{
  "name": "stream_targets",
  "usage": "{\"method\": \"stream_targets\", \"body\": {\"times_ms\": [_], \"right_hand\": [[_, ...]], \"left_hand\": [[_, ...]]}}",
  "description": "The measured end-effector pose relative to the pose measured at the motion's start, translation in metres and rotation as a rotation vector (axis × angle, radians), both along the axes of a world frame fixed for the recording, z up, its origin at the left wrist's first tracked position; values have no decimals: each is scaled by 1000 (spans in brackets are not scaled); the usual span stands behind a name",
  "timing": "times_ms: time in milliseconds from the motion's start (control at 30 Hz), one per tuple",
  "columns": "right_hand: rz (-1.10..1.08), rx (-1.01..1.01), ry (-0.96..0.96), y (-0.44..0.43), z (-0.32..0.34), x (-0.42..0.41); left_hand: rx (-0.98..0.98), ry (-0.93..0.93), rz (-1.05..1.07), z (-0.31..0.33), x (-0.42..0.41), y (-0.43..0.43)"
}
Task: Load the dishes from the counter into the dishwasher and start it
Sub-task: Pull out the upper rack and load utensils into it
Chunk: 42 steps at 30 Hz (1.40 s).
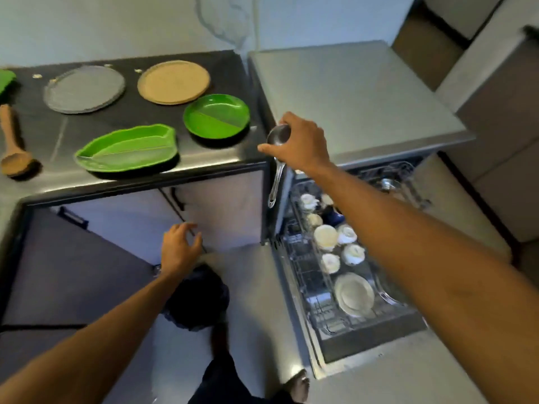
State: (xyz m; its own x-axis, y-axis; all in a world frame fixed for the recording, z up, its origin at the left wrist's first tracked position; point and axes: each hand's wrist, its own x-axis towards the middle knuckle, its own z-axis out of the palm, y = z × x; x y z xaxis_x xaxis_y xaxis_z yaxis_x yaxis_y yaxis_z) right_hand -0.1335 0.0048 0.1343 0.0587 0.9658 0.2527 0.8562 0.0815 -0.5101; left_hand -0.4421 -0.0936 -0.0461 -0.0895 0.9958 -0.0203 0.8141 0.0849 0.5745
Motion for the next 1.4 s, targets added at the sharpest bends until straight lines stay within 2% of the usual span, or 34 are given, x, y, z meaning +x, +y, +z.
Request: {"method": "stream_targets", "body": {"times_ms": [200, 367, 567, 700, 767, 933, 1133, 1233, 1400], "right_hand": [[-339, -180, 146, -100, -67, 143], [-724, -267, 318, -155, -106, 248], [-1050, -261, 437, -160, -131, 324], [-1177, -194, 448, -133, -138, 354], [-1196, -174, 442, -123, -139, 360], [-1189, -147, 452, -82, -157, 382], [-1027, -141, 502, -48, -194, 422], [-957, -136, 521, -30, -216, 439], [-867, -131, 444, -4, -270, 460]], "left_hand": [[112, -6, -353, 12, 155, -17], [229, -15, -604, 39, 265, 18], [316, 24, -900, 53, 378, 91], [394, 64, -950, 70, 446, 140], [400, 97, -955, 78, 467, 152], [269, 207, -989, 80, 524, 189], [172, 302, -1033, 56, 576, 214], [210, 399, -1038, 43, 599, 226], [276, 516, -1028, 33, 621, 233]]}}
